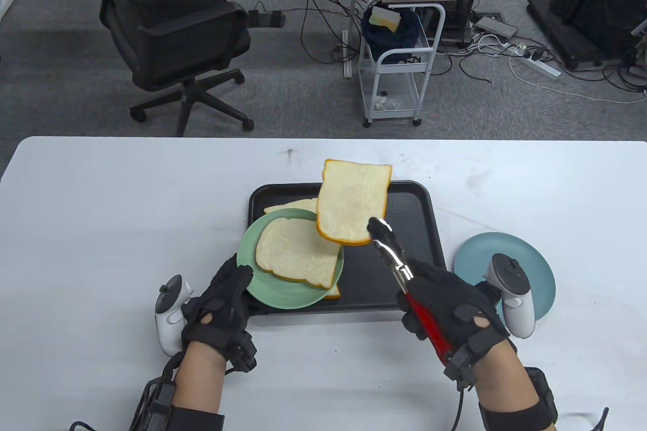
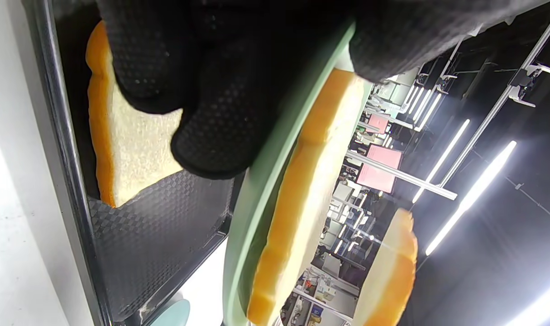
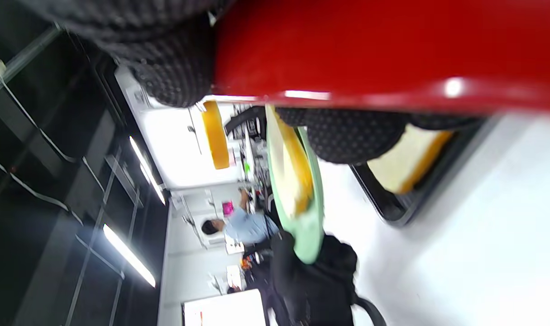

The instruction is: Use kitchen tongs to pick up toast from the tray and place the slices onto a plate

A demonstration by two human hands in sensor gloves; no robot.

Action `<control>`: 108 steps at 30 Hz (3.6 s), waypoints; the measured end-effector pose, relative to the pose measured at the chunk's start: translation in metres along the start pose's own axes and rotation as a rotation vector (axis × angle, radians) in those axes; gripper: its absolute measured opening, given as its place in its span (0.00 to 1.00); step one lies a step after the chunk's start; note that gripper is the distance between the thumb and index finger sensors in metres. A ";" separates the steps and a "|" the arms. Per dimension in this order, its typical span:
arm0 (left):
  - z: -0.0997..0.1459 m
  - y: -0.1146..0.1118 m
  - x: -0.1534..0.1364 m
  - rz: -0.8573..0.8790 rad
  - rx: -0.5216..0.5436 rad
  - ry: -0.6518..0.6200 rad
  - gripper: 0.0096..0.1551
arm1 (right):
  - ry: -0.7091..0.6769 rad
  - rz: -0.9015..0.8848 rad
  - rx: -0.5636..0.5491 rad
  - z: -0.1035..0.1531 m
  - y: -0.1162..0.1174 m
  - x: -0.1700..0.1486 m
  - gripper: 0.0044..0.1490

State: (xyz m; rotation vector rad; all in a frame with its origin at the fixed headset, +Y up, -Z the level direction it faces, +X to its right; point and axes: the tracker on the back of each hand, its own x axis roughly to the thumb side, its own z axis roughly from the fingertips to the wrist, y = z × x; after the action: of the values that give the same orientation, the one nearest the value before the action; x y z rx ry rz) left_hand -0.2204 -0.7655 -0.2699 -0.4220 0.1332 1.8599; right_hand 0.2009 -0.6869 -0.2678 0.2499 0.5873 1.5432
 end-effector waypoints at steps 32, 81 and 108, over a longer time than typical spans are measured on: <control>0.002 0.016 -0.001 0.064 0.047 -0.025 0.36 | 0.051 -0.062 0.005 0.000 -0.031 -0.020 0.59; -0.002 0.015 -0.004 0.062 0.027 -0.022 0.36 | 0.489 0.392 -0.031 -0.075 0.007 -0.081 0.45; 0.001 0.022 -0.002 0.078 0.057 -0.030 0.36 | -0.301 -0.146 -0.123 0.008 -0.037 -0.001 0.43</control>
State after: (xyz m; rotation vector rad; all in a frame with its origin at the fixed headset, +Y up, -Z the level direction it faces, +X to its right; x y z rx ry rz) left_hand -0.2406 -0.7748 -0.2710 -0.3536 0.1840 1.9331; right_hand 0.2364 -0.6873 -0.2799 0.3311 0.2664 1.3617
